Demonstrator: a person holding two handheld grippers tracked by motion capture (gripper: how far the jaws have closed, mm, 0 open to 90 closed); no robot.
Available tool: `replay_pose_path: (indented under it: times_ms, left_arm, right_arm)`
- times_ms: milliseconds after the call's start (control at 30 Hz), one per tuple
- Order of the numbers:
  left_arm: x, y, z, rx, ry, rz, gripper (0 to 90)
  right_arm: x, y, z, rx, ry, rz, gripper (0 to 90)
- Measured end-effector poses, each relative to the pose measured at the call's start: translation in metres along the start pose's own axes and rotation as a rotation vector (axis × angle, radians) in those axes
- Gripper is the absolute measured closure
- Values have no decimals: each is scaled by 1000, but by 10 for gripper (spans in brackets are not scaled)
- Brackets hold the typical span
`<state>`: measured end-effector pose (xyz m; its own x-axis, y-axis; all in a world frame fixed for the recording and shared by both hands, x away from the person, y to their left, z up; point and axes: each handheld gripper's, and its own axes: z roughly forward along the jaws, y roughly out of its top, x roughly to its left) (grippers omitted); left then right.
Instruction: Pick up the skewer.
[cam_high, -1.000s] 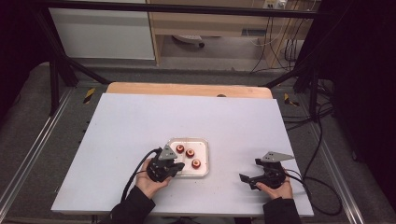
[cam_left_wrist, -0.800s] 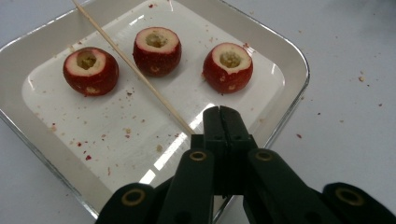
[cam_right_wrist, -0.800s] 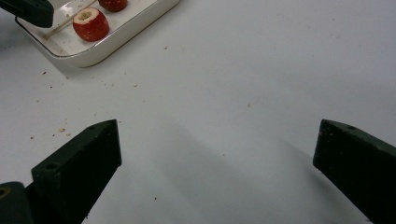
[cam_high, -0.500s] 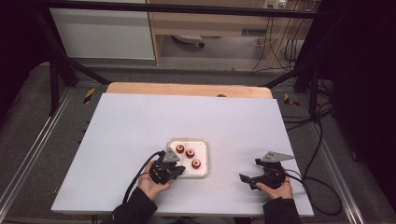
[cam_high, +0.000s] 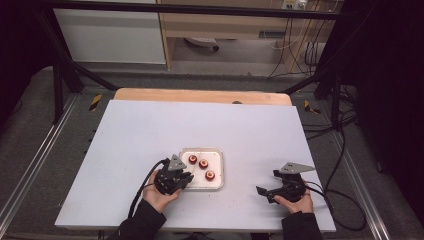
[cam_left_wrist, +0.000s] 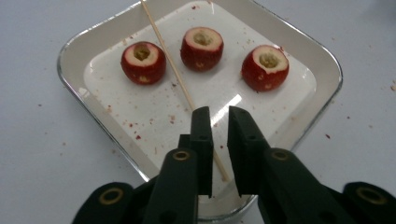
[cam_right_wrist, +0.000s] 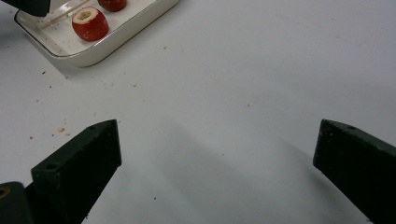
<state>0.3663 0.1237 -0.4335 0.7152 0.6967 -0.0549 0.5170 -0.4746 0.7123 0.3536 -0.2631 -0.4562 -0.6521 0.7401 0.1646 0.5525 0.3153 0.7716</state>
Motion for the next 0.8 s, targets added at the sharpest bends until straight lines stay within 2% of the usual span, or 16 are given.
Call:
replay_pose_path:
  times_ms: [167, 400, 800]
  left_arm:
    - [0, 7, 8, -1, 65, -43, 697]
    - [-1, 8, 18, 21, 129, -54, 747]
    - [-8, 5, 23, 5, 152, -78, 835]
  right_arm:
    - [0, 0, 0, 1, 0, -4, 16]
    - [0, 0, 0, -5, 3, 2, 15]
    - [0, 0, 0, -4, 4, 1, 15]
